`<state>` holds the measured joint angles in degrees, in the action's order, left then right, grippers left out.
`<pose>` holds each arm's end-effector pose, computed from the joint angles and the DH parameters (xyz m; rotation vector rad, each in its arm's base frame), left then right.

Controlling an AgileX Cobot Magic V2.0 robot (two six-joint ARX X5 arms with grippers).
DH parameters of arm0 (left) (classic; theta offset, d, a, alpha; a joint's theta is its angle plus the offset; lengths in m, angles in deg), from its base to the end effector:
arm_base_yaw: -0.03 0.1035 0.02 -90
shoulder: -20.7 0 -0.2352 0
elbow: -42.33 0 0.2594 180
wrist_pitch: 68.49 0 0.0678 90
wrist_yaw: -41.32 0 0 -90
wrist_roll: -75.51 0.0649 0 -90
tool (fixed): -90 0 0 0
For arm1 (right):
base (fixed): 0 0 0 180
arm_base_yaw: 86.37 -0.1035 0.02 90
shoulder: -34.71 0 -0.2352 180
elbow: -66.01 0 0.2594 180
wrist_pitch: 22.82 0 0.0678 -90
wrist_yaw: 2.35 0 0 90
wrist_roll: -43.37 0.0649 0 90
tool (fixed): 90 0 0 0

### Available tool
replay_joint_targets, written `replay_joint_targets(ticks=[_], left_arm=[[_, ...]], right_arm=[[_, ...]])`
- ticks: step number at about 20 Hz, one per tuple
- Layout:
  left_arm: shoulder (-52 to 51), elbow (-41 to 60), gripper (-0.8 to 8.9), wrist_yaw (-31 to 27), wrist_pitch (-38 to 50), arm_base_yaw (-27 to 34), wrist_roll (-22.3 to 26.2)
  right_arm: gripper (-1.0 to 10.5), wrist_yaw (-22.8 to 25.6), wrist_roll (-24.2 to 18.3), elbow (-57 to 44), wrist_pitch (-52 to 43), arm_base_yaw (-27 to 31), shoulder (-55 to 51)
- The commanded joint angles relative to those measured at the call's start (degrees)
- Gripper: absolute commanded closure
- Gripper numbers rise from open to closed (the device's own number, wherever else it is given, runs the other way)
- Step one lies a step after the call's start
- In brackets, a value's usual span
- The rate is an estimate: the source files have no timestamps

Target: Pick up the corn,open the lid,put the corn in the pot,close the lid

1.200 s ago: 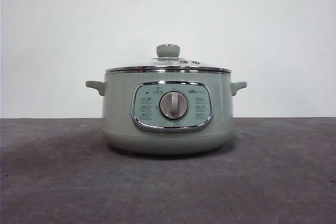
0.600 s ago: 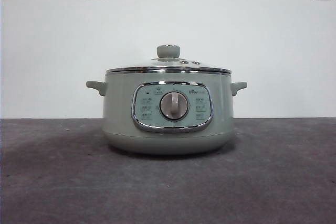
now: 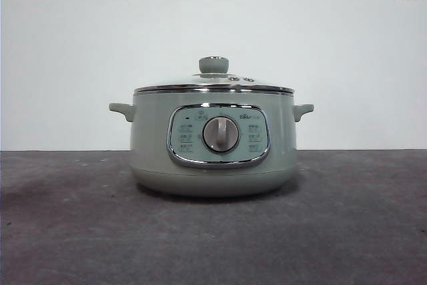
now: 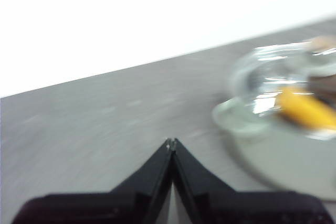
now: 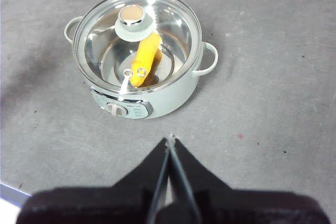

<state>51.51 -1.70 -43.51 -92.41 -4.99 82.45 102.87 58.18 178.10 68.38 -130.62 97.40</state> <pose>0.1994 -0.0234 0.2587 0.1202 0.1760 -0.1884 0.1395 0.1121 0.4225 -0.1211 0.6934 0.3952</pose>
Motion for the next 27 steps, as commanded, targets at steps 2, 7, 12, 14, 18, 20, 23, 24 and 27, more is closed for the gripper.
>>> replay_joint_targets(ticks=[2,7,12,14,18,20,23,24,27], left_arm=[[-14.1,18.3,8.16,-2.3,4.7,4.4,-2.9],[-26.2,28.5,8.16,-2.3,5.2,5.1,-4.0],[-30.6,30.2,8.16,-5.7,1.9,4.8,-7.8],[-30.6,30.2,8.16,-6.9,1.2,4.2,-8.0],[-30.6,30.2,8.16,-6.3,1.2,3.8,-8.0],[-30.1,30.2,8.16,-6.3,1.2,3.8,-8.0],[-29.4,30.2,8.16,-6.3,1.2,3.8,-8.0],[-29.2,30.2,8.16,-6.3,1.2,3.8,-8.0],[-28.6,30.2,8.16,-6.3,1.2,3.8,-8.0]], right_arm=[[9.5,0.2,0.4,-0.5,1.3,0.0,0.4],[9.5,0.2,0.4,-0.5,1.3,0.0,1.0],[9.5,0.2,0.4,-0.5,1.3,0.0,1.0],[9.5,0.2,0.4,-0.5,1.3,0.0,1.0],[9.5,0.2,0.4,-0.5,1.3,0.0,0.9],[9.5,0.2,0.4,-0.5,1.3,0.0,1.0],[9.5,0.2,0.4,-0.5,1.3,0.0,1.0],[9.5,0.2,0.4,-0.5,1.3,0.0,1.0],[9.5,0.2,0.4,-0.5,1.3,0.0,1.0]])
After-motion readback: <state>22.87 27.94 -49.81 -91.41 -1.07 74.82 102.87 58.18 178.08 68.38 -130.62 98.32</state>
